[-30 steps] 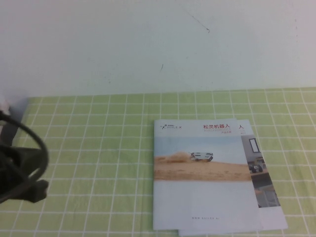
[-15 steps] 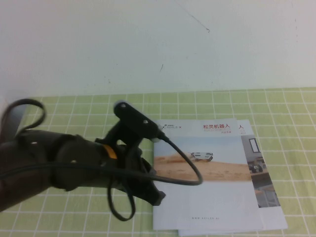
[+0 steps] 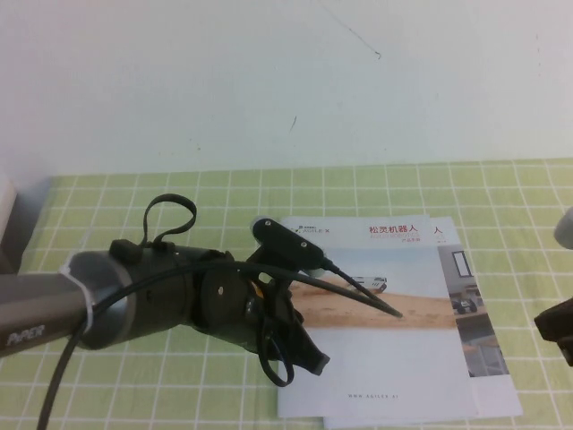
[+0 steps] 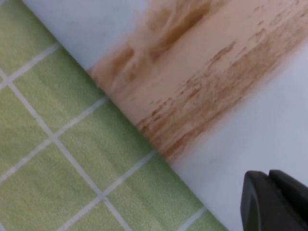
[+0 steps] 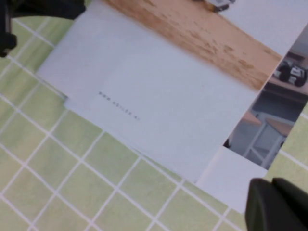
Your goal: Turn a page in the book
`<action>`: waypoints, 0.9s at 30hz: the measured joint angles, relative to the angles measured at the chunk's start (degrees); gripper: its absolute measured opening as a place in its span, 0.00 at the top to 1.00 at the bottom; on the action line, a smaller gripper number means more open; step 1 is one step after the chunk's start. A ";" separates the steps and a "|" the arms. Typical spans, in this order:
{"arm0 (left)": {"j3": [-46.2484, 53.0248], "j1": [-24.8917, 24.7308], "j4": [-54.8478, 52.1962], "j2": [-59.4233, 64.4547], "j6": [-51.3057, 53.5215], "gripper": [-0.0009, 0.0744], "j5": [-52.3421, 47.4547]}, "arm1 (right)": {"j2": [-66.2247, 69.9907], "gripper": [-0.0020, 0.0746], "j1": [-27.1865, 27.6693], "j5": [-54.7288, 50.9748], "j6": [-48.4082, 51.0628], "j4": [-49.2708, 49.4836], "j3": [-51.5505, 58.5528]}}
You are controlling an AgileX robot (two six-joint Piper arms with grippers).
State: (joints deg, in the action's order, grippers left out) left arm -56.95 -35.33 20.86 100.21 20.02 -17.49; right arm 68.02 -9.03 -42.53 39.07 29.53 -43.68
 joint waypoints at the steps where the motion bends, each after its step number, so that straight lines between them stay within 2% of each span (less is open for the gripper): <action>1: 0.00 0.00 0.43 0.83 -0.03 0.99 0.41 | 1.61 0.98 -0.79 0.13 -2.48 -2.06 -0.98; 6: 0.00 0.00 1.59 4.12 -0.03 0.99 0.50 | 11.08 0.98 -4.98 1.66 -12.91 -12.77 -5.75; 16: -0.58 0.00 2.27 5.89 -0.09 0.99 0.73 | 24.53 0.96 -6.55 5.65 -16.57 -14.53 -6.65; 19: -0.61 0.00 2.27 6.27 -0.09 0.99 0.94 | 26.28 0.83 -6.55 7.89 -16.93 -12.21 -6.65; 24: -0.70 0.00 2.76 6.39 -0.09 0.99 1.00 | 28.24 0.46 -6.55 12.50 -17.09 -6.49 -6.78; 27: -0.70 0.00 2.88 6.39 0.02 0.99 1.00 | 29.48 0.37 -6.55 14.52 -17.09 -5.31 -7.02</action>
State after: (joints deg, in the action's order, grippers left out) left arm -57.65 -35.33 23.74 106.60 20.04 -16.49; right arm 97.50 -15.58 -28.01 21.98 24.22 -50.71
